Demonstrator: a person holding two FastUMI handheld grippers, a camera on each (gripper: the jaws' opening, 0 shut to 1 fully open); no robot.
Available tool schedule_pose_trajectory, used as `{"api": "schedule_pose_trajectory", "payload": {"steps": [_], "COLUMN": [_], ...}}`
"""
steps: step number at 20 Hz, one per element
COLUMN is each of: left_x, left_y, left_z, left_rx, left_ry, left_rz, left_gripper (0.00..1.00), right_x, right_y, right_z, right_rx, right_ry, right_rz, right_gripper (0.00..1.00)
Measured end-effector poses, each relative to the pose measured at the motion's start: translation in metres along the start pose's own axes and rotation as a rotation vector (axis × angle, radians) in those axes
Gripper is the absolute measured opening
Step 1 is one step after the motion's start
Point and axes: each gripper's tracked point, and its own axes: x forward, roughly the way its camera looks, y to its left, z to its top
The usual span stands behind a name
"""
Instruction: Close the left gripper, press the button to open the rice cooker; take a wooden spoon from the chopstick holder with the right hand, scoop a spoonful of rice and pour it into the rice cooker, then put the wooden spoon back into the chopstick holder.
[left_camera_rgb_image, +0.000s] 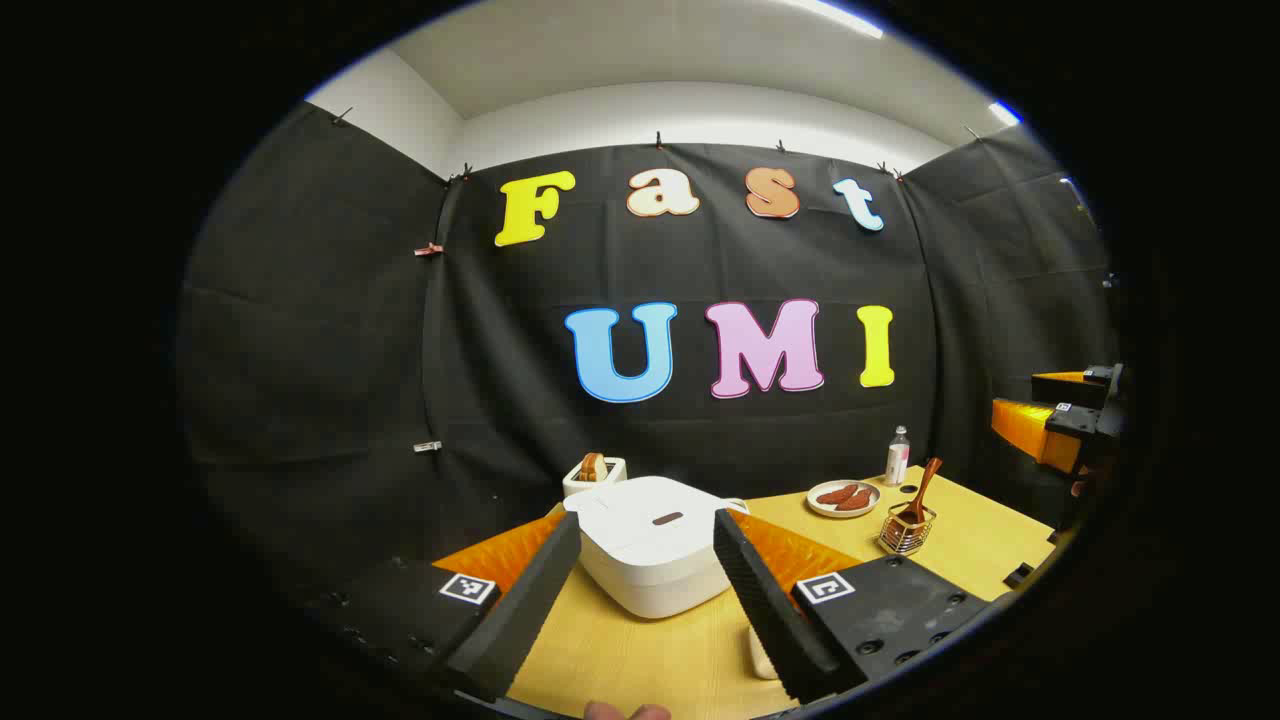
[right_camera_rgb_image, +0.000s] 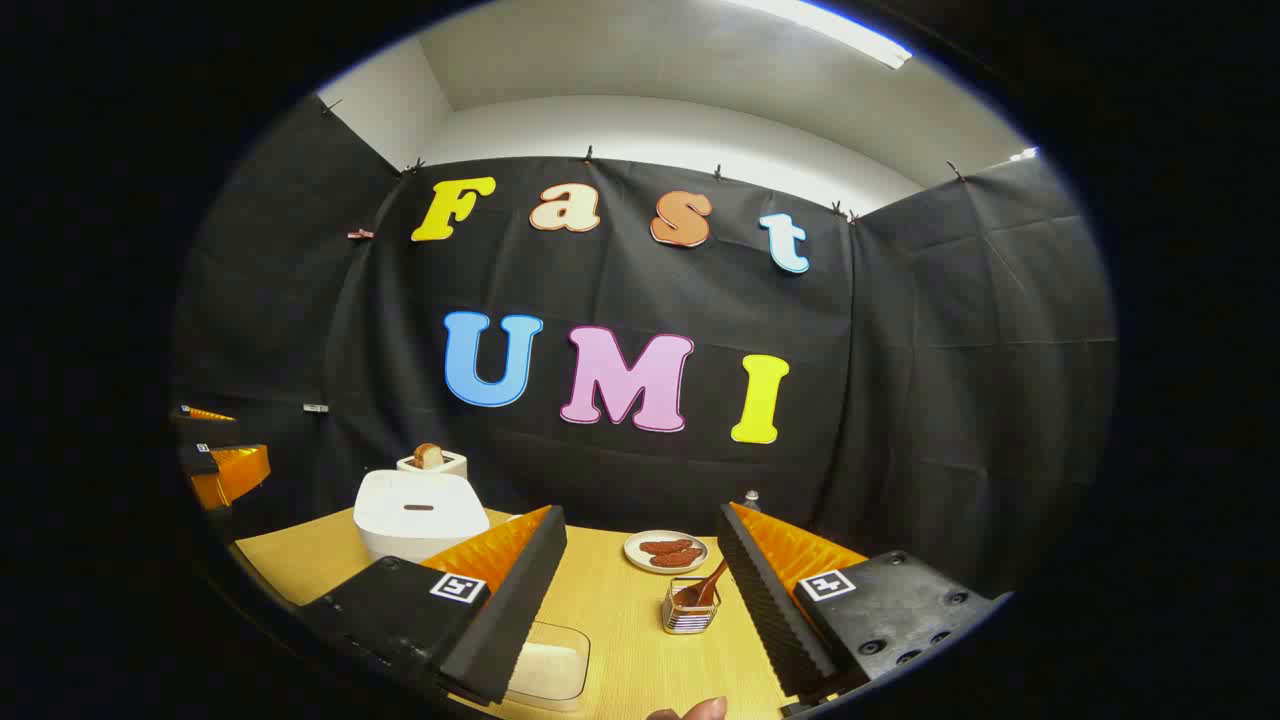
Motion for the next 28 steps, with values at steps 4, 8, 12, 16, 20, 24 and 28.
{"api": "schedule_pose_trajectory", "payload": {"steps": [4,8,12,16,20,24,28], "left_x": [0.006,0.01,0.012,0.013,0.015,0.021,0.039], "left_y": [-0.01,-0.011,-0.009,-0.008,-0.007,-0.007,-0.021], "left_z": [-0.002,-0.003,0.001,0.002,0.002,0.012,0.018], "left_rx": [-0.004,0.011,0.017,0.018,0.01,0.009,0.006], "left_ry": [0.004,0.004,-0.003,-0.009,-0.006,-0.026,-0.022], "left_rz": [-0.032,-0.043,-0.04,-0.041,-0.042,-0.048,-0.095], "left_gripper": [0.93,0.89,0.94,0.94,0.94,0.92,0.42], "right_x": [-0.003,-0.005,-0.004,-0.001,-0.002,-0.002,-0.004], "right_y": [-0.003,-0.004,-0.011,-0.013,-0.007,-0.003,-0.002], "right_z": [-0.001,0.001,0.002,0.001,0.001,0.001,0.001], "right_rx": [0.006,0.008,0.007,0.003,0.001,-0.006,-0.004], "right_ry": [0.001,-0.006,-0.009,-0.007,-0.007,-0.006,-0.005], "right_rz": [-0.016,-0.023,-0.037,-0.043,-0.034,-0.024,-0.022], "right_gripper": [0.98,0.97,0.97,0.97,0.97,0.97,0.97]}}
